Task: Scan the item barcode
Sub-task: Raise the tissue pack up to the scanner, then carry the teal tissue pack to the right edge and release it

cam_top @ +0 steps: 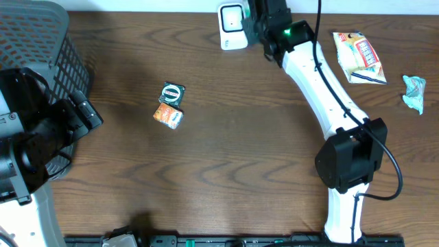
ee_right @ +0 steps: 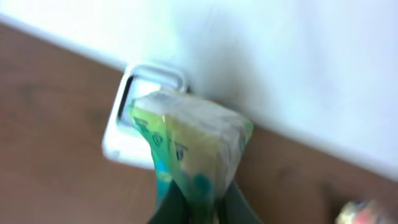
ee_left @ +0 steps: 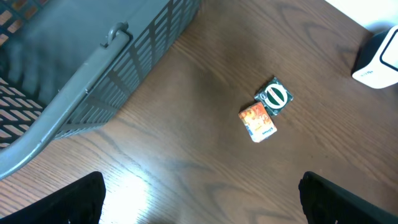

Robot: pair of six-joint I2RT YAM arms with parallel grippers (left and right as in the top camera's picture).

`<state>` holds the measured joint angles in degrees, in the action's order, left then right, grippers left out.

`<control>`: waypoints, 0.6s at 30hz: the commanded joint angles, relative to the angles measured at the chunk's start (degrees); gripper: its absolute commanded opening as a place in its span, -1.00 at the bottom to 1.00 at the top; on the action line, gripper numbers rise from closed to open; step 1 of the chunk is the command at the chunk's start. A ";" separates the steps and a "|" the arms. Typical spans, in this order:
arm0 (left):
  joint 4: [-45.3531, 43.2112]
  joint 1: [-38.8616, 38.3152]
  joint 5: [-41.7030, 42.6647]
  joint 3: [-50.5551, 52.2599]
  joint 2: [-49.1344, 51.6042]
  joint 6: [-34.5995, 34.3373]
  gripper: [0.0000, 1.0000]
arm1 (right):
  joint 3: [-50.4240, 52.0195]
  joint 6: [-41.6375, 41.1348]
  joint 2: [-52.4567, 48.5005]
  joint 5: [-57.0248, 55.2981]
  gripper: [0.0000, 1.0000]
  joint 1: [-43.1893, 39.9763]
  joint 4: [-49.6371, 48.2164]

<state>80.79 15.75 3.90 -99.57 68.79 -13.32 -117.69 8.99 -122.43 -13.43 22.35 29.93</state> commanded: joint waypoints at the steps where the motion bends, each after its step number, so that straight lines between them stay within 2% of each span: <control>1: 0.15 0.31 -0.52 0.52 0.02 -0.09 0.95 | -1.11 13.68 -2.64 -4.00 -0.98 0.44 -6.60; 4: 0.15 0.31 -0.52 0.52 0.02 -0.09 0.95 | -1.11 17.88 -5.73 -3.98 -0.97 1.18 -15.67; 13: 0.15 0.31 -0.52 0.52 0.02 -0.09 0.96 | -1.14 33.33 -14.84 -4.31 -0.98 2.97 -30.08; 18: 0.15 0.31 -0.52 0.52 0.02 -0.09 0.95 | -1.14 34.01 -17.27 -3.52 -0.98 3.39 -31.93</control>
<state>80.82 15.75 3.92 -99.57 68.79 -13.32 -118.17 39.68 -139.17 -17.15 25.21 -1.52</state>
